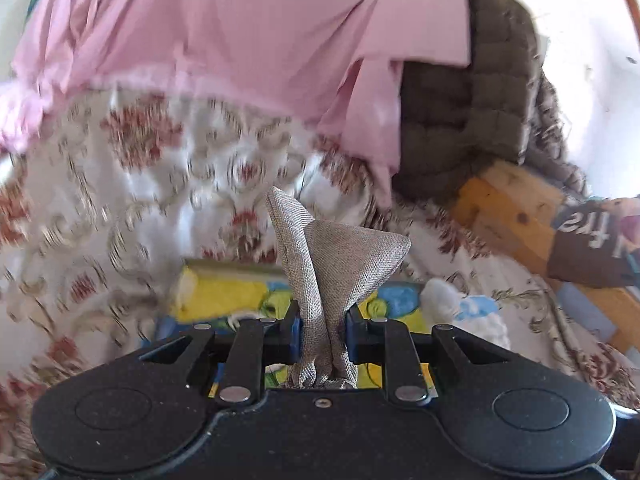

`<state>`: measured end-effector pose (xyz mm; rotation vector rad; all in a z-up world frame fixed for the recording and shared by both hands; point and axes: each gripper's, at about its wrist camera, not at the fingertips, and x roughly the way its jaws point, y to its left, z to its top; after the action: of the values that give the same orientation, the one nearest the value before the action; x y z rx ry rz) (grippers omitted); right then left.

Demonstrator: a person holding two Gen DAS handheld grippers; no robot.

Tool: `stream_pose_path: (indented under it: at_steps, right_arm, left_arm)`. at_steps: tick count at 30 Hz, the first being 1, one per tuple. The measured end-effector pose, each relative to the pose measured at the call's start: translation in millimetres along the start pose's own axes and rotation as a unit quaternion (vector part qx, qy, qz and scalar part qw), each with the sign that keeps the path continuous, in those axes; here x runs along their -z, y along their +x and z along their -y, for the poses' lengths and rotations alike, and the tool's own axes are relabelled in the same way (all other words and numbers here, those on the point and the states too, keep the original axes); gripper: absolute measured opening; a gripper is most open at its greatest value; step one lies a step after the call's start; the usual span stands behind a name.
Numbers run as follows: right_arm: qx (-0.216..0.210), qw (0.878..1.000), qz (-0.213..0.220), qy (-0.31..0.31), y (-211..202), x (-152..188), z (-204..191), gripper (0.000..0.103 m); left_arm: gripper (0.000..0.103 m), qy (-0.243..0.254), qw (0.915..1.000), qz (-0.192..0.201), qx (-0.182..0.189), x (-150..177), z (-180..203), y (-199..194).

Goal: Organize soft objects
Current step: 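Carry the bag and cloth over the cartoon tray and open both tools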

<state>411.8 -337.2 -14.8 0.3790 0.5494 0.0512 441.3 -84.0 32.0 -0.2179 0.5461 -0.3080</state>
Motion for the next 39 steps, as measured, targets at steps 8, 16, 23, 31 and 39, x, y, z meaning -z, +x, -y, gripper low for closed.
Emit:
stream_pose_path:
  at_steps: [8, 16, 23, 31, 39]
  right_arm:
    - [0.021, 0.998, -0.061, -0.011, 23, 15, 6, 0.028]
    - [0.022, 0.997, -0.071, -0.014, 18, 19, 8, 0.044]
    - [0.013, 0.999, -0.027, -0.019, -30, 10, 4, 0.074]
    - [-0.007, 0.995, 0.076, -0.061, -130, 2, -24, 0.095]
    - [-0.022, 0.989, 0.123, -0.085, -211, 36, -33, 0.103]
  left_arm:
    - [0.023, -0.022, 0.9945, -0.100, -0.020, 30, -13, 52]
    - [0.036, 0.004, 0.9893, -0.139, -0.045, 43, -10, 60]
    - [0.056, 0.003, 0.9901, -0.124, -0.065, 33, -4, 35]
    - [0.078, 0.018, 0.9986, -0.019, -0.046, 18, 19, -60]
    - [0.092, 0.028, 0.9960, 0.075, -0.039, 31, 35, -165]
